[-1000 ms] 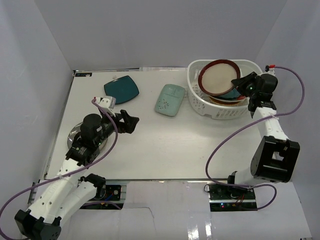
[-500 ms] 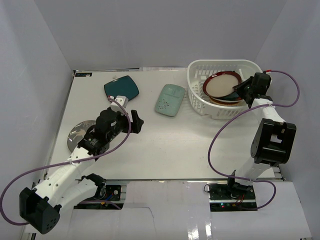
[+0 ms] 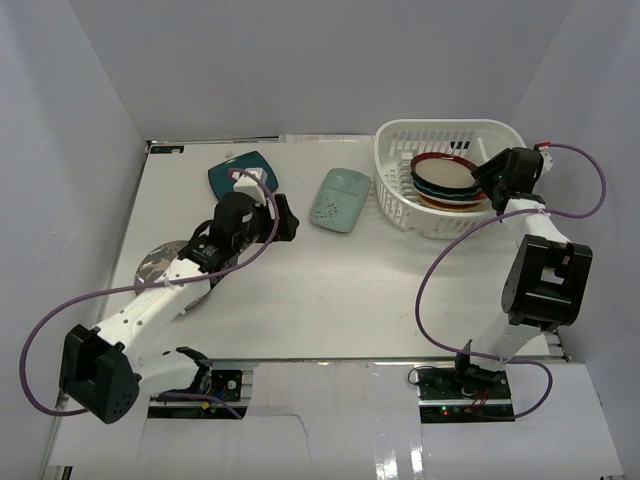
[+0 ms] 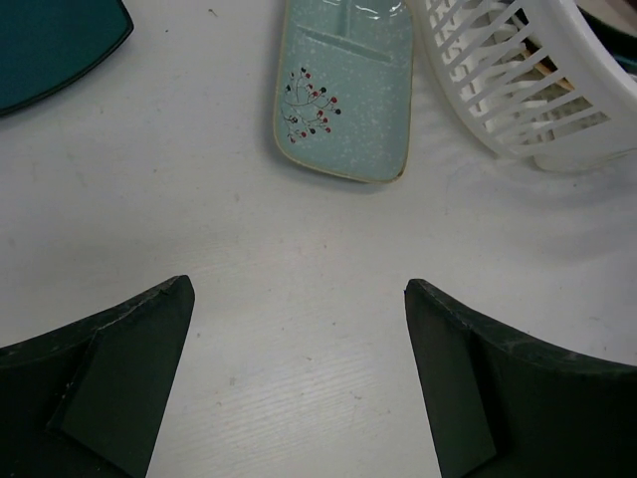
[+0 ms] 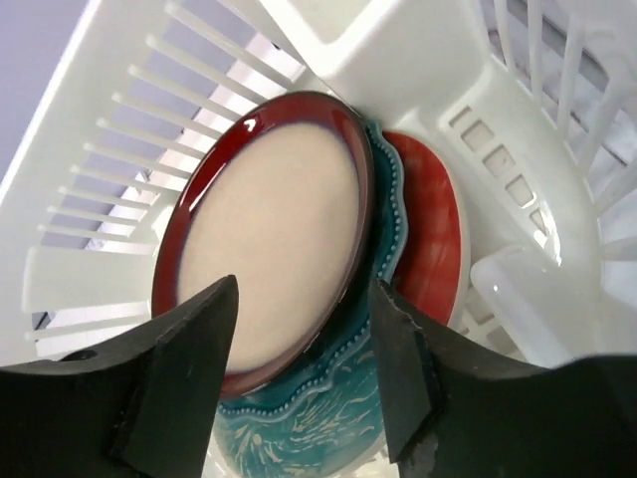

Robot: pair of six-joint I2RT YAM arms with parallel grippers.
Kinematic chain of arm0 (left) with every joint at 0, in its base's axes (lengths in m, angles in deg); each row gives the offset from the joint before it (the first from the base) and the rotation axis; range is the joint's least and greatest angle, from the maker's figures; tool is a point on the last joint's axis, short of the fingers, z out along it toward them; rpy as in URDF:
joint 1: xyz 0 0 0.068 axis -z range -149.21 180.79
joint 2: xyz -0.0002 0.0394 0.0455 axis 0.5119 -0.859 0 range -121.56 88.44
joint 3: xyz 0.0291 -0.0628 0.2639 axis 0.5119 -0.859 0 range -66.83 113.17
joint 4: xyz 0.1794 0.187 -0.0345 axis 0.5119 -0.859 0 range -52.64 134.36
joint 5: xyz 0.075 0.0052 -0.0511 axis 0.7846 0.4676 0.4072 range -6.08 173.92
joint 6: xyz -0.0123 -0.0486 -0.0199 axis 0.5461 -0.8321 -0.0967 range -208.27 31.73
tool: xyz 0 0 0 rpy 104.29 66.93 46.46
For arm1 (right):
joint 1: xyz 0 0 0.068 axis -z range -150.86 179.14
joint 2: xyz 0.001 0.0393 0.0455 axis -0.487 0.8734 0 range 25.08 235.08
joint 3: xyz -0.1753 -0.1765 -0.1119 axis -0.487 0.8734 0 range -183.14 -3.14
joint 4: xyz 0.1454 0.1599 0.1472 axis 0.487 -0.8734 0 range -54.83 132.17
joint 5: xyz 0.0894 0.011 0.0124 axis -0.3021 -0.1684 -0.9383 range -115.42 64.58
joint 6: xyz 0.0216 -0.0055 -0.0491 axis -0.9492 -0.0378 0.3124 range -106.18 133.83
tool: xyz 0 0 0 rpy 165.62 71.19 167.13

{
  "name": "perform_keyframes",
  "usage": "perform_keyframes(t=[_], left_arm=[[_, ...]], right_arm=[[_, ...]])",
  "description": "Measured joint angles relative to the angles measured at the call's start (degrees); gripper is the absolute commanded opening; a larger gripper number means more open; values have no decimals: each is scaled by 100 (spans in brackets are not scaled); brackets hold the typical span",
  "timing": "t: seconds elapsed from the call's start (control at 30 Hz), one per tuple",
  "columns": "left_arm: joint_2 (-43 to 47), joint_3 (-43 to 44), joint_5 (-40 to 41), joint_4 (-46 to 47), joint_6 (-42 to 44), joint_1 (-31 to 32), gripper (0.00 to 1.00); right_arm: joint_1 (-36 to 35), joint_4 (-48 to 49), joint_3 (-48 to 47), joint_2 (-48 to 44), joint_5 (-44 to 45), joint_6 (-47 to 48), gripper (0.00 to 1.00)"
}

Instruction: Place the plates into the plastic bin on the countertop

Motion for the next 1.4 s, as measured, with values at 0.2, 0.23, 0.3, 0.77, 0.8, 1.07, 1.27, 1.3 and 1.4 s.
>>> perform_keyframes(t=[0.2, 0.23, 0.3, 0.77, 0.8, 1.07, 1.27, 1.3, 1.4], left_arm=[[-846, 391, -229, 341, -514, -358, 98], [-1014, 417, -326, 402, -645, -520, 98], [-1329, 435, -586, 529, -940, -909, 98], [-3375, 1451, -605, 839, -1768, -3187, 85], [-3508, 1569, -612, 848, -1779, -3327, 84], [-5193, 2487, -1541, 1445, -1812, -4162, 67], [-5807, 2883, -2549, 1836, -2035, -4282, 65], [-5912, 2981, -2695, 1880, -2074, -4277, 64], [-6122, 3139, -3123, 2000, -2190, -4266, 60]], right_arm=[[7, 450, 326, -199, -4, 160, 79], [4, 492, 413, -275, -31, 173, 79], [-2, 608, 625, -485, -186, 179, 79], [-2822, 1360, 1021, -2140, -1554, 1032, 78], [-2990, 1399, 1104, -2181, -1613, 1064, 78], [-4041, 1386, 1552, -2203, -1729, 1388, 77], [-4430, 1360, 1650, -2090, -1788, 1499, 77], [-4437, 1346, 1661, -2068, -1784, 1517, 77], [-4437, 1316, 1661, -2009, -1738, 1539, 77]])
